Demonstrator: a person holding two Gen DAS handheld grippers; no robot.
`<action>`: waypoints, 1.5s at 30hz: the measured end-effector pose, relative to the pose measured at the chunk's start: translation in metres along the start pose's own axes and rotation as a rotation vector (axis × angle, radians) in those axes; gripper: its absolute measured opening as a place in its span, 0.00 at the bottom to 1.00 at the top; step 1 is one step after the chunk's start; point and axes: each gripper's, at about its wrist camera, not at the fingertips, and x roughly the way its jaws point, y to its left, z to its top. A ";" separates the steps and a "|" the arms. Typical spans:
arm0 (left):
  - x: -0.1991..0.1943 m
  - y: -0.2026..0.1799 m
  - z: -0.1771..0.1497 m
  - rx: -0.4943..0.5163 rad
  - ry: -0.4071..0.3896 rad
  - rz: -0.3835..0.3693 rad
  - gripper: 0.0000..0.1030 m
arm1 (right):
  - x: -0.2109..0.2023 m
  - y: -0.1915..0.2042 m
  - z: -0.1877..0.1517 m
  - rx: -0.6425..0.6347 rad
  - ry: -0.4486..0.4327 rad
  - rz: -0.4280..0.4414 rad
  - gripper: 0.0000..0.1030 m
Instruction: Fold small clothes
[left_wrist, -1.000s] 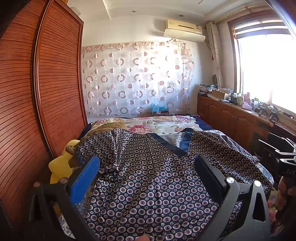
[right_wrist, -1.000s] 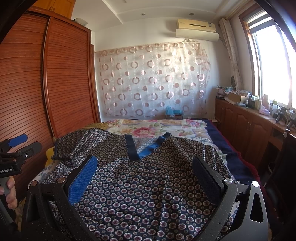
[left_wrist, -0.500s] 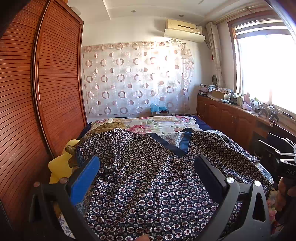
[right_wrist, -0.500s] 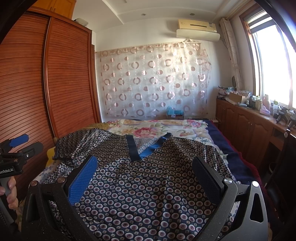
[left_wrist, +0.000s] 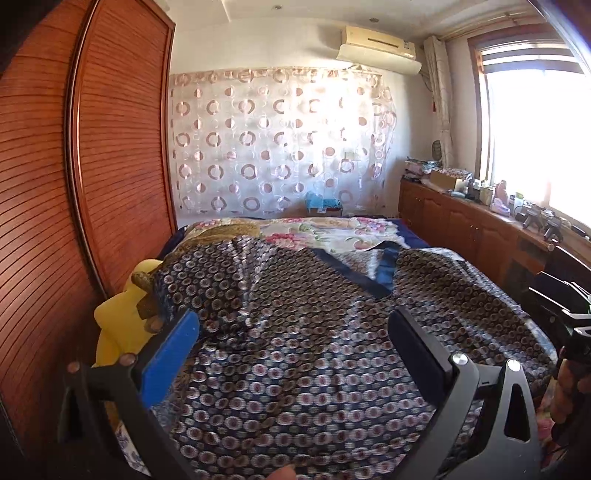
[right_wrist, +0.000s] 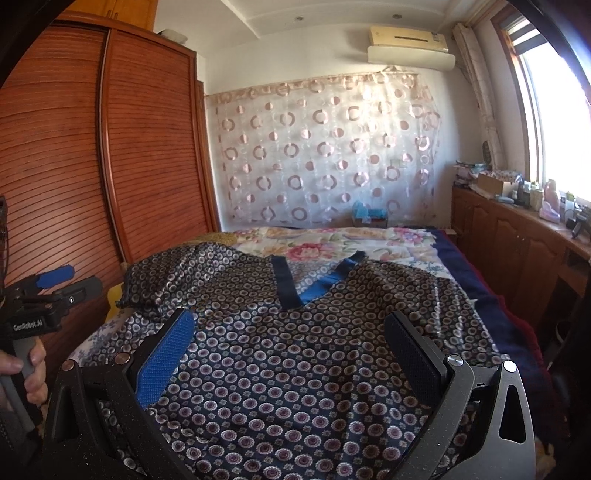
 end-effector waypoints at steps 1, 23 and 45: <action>0.004 0.006 -0.001 -0.003 0.008 -0.002 1.00 | 0.004 0.000 -0.002 -0.005 0.007 0.008 1.00; 0.100 0.135 -0.023 -0.117 0.287 -0.047 0.94 | 0.090 0.040 -0.048 -0.135 0.270 0.121 1.00; 0.171 0.182 -0.037 -0.322 0.383 -0.165 0.18 | 0.108 0.047 -0.054 -0.159 0.293 0.162 1.00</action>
